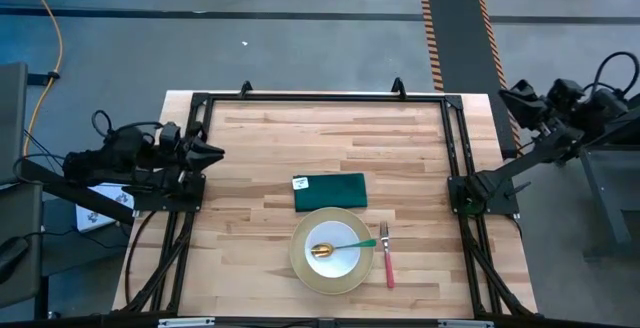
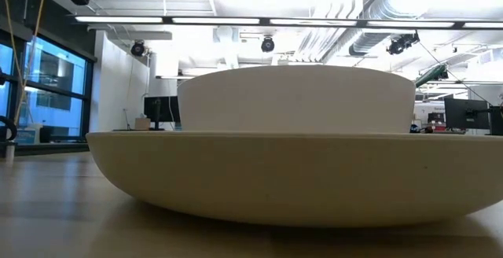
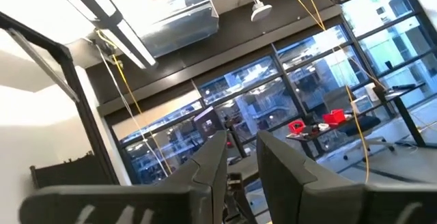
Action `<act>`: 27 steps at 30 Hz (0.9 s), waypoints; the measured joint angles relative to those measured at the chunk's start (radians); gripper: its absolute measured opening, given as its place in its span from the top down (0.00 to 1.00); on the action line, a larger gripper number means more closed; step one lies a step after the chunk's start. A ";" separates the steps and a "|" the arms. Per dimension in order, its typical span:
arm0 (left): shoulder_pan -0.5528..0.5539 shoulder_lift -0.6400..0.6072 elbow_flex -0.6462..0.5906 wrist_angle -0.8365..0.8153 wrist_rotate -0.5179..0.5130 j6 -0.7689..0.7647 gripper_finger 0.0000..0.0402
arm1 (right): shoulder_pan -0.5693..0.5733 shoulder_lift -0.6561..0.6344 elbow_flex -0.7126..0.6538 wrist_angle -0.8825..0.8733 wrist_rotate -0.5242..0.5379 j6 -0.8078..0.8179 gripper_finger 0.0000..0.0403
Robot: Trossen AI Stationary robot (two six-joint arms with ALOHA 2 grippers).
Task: Set table place
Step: Return to Home Position
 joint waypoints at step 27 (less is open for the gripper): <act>0.000 -0.144 -0.272 0.111 0.022 -0.141 0.88 | -0.126 -0.151 -0.475 0.288 -0.326 0.180 0.82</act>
